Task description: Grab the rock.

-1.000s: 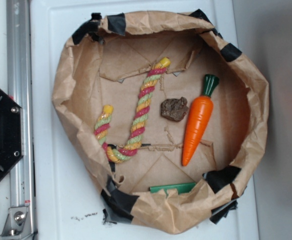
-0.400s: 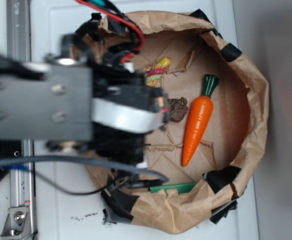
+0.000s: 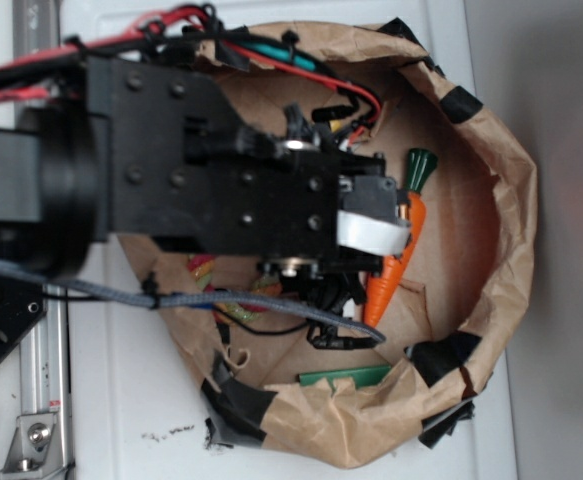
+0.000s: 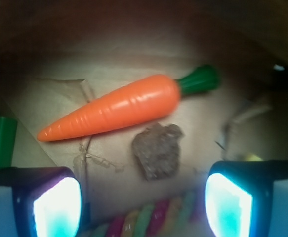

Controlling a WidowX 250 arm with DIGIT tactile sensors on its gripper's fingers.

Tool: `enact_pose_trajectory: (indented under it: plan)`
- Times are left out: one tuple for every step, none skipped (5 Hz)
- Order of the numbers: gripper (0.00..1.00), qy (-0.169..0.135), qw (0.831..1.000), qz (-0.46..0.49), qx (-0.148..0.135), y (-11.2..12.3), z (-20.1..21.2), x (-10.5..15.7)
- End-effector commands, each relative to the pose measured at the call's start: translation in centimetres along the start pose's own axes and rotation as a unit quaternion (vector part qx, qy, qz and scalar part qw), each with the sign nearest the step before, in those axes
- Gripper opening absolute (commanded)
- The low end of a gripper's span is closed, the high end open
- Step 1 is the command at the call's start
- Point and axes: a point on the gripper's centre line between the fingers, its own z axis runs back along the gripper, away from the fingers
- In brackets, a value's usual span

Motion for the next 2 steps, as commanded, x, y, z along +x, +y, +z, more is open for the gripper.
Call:
enact_pose_trajectory:
  plan:
    - [1.00, -0.020, 1.000, 0.000, 0.019, 1.6, -3.5, 1.9]
    - [0.00, -0.007, 0.999, -0.002, 0.043, 2.0, -4.7, 2.2]
